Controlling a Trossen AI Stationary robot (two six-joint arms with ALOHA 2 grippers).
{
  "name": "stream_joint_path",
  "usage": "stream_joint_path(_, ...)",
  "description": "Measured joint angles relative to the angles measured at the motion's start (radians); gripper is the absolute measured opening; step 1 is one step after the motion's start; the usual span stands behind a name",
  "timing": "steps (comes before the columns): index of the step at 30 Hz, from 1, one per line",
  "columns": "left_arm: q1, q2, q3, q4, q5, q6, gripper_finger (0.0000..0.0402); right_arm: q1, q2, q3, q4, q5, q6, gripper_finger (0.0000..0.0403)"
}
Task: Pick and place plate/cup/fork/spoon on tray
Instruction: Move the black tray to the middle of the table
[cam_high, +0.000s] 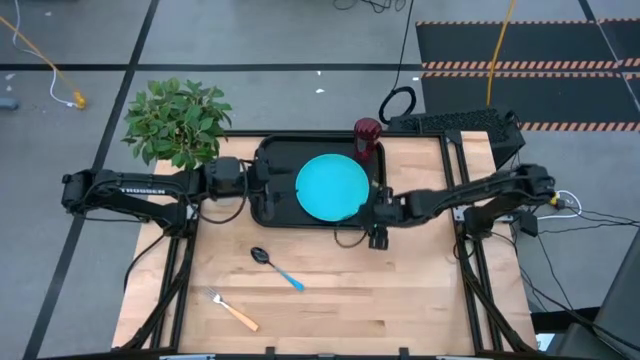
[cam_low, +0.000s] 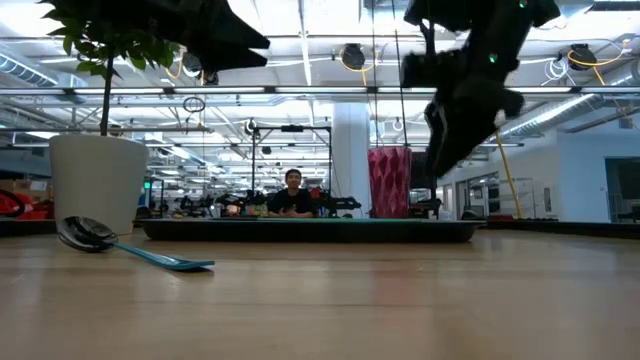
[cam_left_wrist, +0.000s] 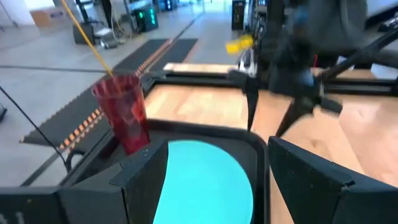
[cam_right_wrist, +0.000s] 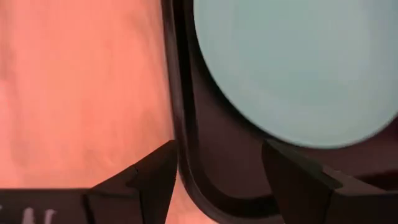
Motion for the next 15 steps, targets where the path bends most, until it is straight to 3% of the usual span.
stream_joint_path(8, 0.001, -0.054, 0.002, 0.094, -0.035, 0.09, 0.0278, 0.048, 0.076, 0.0, -0.024, 0.039, 0.041, 0.0202)
stream_joint_path(15, 0.001, -0.094, 0.001, 0.052, -0.036, 0.128, 0.0278, 0.051, 0.075, -0.022, -0.018, 0.017, 0.06, 0.0186)
